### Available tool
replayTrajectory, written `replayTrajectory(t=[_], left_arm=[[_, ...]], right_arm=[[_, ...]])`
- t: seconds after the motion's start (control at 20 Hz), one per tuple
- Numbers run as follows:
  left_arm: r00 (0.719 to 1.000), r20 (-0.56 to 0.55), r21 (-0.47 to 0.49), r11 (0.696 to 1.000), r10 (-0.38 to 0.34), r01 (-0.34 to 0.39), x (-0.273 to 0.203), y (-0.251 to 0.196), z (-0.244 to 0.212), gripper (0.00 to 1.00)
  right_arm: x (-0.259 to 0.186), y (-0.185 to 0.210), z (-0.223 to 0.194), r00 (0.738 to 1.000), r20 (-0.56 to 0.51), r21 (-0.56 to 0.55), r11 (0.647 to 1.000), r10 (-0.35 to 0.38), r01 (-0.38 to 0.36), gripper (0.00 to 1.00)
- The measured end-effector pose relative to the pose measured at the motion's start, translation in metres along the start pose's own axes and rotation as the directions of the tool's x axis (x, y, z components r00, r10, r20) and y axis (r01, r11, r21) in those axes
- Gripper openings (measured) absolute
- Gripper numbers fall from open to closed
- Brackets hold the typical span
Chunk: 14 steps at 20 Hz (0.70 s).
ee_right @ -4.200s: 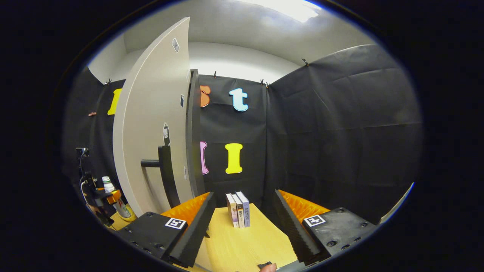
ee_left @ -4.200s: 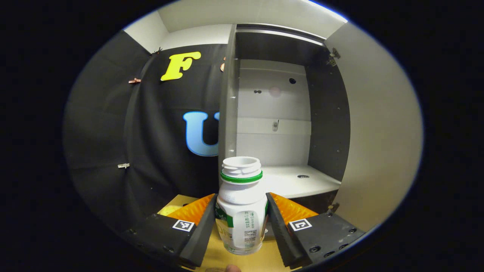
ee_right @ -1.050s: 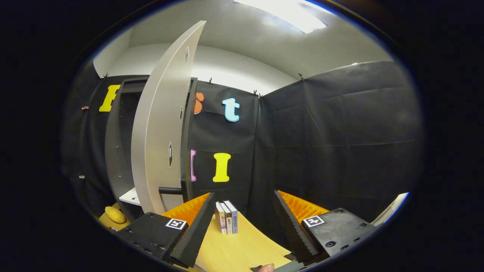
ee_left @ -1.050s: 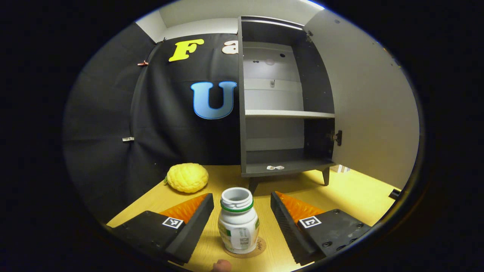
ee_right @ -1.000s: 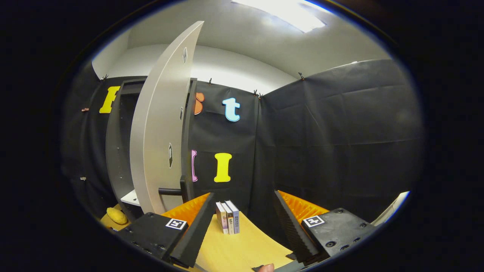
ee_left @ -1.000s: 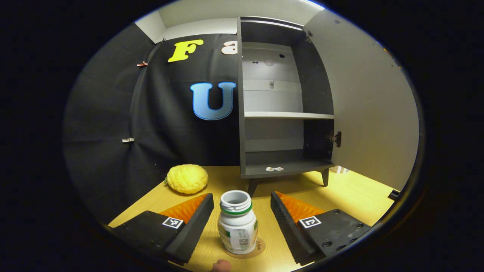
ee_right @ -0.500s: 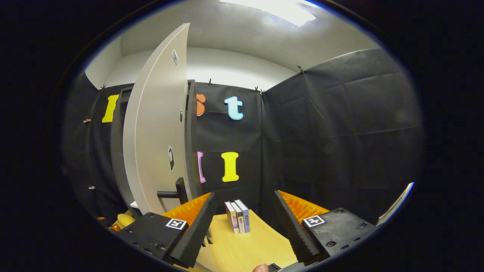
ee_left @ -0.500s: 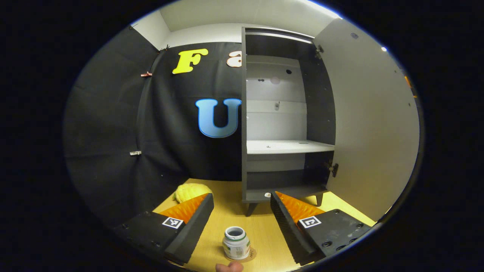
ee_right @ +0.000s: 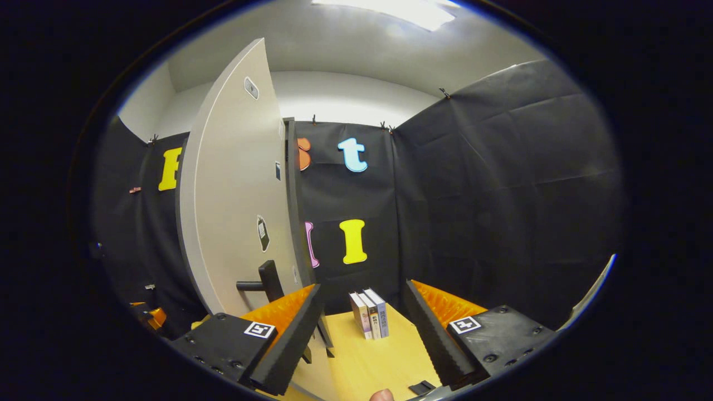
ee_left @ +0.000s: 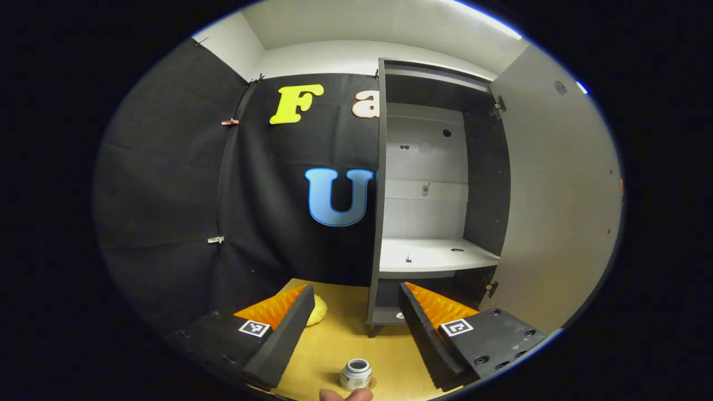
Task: Open the cabinet door with the right hand, grasp the bottle in the cabinet with the left hand and place it on the coaster, then close the cabinet door with the right hand.
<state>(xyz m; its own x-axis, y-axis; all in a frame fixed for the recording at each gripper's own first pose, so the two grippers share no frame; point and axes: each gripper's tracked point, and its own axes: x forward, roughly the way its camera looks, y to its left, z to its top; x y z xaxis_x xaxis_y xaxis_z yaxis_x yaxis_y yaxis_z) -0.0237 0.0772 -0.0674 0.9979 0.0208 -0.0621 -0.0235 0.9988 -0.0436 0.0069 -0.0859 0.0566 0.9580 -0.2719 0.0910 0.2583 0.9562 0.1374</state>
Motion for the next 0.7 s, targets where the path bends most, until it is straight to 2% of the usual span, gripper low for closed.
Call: replayTrajectory(t=[0.35,0.55,0.7], left_arm=[[1.000,0.023,-0.002,1.000,-0.019,0.019,-0.009,-0.006,0.015,0.94],[1.000,0.024,0.013,1.000,-0.016,0.015,-0.011,-0.004,0.012,0.95],[0.999,0.031,0.011,1.000,-0.009,0.008,-0.012,0.000,0.015,0.95]], right_arm=[[-0.015,0.089,-0.016,0.983,-0.032,0.046,0.983,0.180,-0.178,0.97],[-0.019,0.144,-0.030,0.952,-0.065,0.073,0.952,0.301,-0.296,0.98],[-0.019,0.171,-0.038,0.931,-0.073,0.064,0.933,0.359,-0.355,0.98]])
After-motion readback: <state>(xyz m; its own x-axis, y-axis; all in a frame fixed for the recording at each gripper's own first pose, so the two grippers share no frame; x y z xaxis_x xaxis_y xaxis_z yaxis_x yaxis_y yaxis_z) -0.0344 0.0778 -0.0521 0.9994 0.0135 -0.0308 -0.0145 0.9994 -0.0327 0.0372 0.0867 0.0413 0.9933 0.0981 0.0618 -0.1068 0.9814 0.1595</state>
